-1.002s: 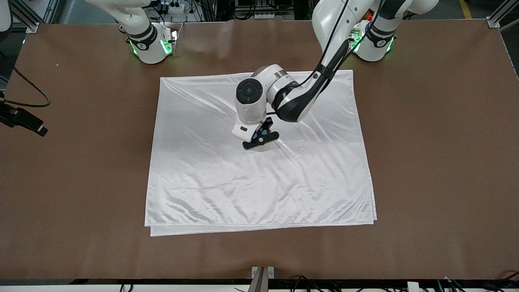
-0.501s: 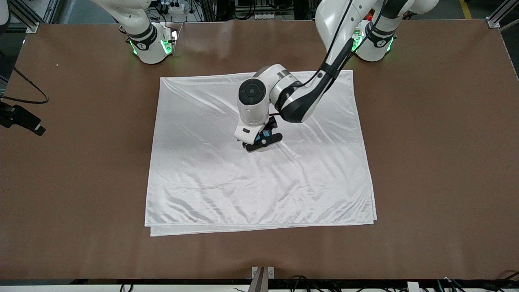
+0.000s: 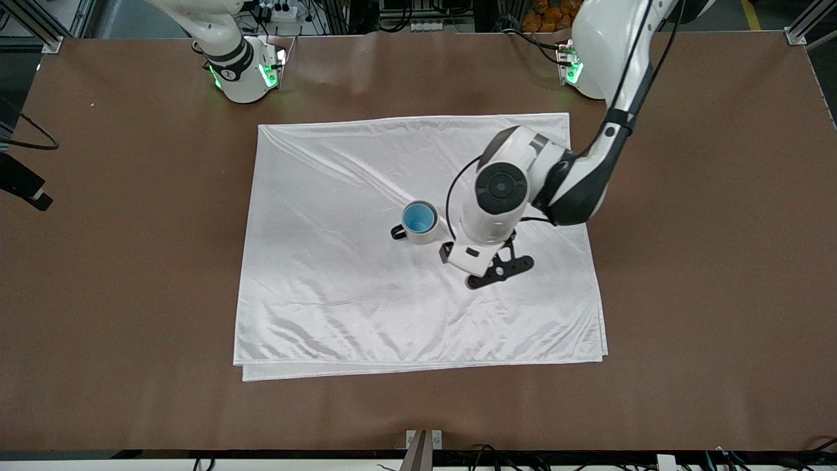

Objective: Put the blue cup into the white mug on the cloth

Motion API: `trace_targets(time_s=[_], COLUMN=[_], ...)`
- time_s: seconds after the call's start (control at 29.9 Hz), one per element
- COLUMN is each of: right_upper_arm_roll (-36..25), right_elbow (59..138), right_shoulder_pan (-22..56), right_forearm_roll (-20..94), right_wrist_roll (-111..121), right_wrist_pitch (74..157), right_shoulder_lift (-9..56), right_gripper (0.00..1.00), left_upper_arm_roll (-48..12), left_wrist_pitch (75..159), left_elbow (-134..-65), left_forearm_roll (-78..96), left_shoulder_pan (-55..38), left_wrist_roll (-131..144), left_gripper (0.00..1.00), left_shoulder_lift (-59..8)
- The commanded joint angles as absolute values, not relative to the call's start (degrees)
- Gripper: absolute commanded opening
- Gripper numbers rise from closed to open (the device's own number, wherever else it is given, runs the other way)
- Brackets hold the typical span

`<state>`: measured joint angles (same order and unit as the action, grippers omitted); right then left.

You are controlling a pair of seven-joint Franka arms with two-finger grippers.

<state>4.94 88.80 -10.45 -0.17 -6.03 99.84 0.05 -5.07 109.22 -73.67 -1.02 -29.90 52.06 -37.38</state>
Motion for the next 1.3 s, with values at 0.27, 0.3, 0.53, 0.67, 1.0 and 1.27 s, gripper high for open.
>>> trace_targets(time_s=[0.27, 0.3, 0.53, 0.67, 1.0, 1.27], right_upper_arm_roll=[4.31, 4.31, 4.31, 4.39, 4.39, 4.48], right_elbow=[87.36, 87.36, 87.89, 88.07, 88.42, 88.42], right_shoulder_pan=[-8.53, -8.61, -8.61, -8.53, -8.44, -8.44], right_forearm_roll=[-2.37, -2.29, -2.02, -2.02, -1.76, -1.76], right_wrist_roll=[-3.34, -3.34, -3.52, -3.52, -3.52, -3.43], right_wrist_pitch=[95.19, 95.01, 94.39, 94.39, 94.39, 94.48], right_shoulder_lift=[-0.26, -0.26, 0.35, 0.35, 0.79, 1.58], right_gripper=[1.0, 1.0, 1.0, 1.0, 1.0, 1.0], left_upper_arm_roll=[-5.45, -5.45, -5.45, -5.45, -5.45, -5.27], left_wrist_pitch=[103.63, 103.28, 101.08, 100.99, 101.16, 101.07], left_elbow=[-74.88, -74.97, -74.97, -74.97, -76.2, -76.55], left_forearm_roll=[-0.88, -0.88, -0.88, -0.88, -1.05, -2.28], left_shoulder_pan=[-15.66, -14.6, -8.53, -5.72, 1.31, 2.9], left_wrist_roll=[30.16, 28.41, 18.38, 15.04, 6.52, -0.52], left_gripper=[1.0, 1.0, 1.0, 1.0, 1.0, 1.0], left_shoulder_lift=[-32.52, -32.17, -30.59, -29.8, -27.34, -24.61])
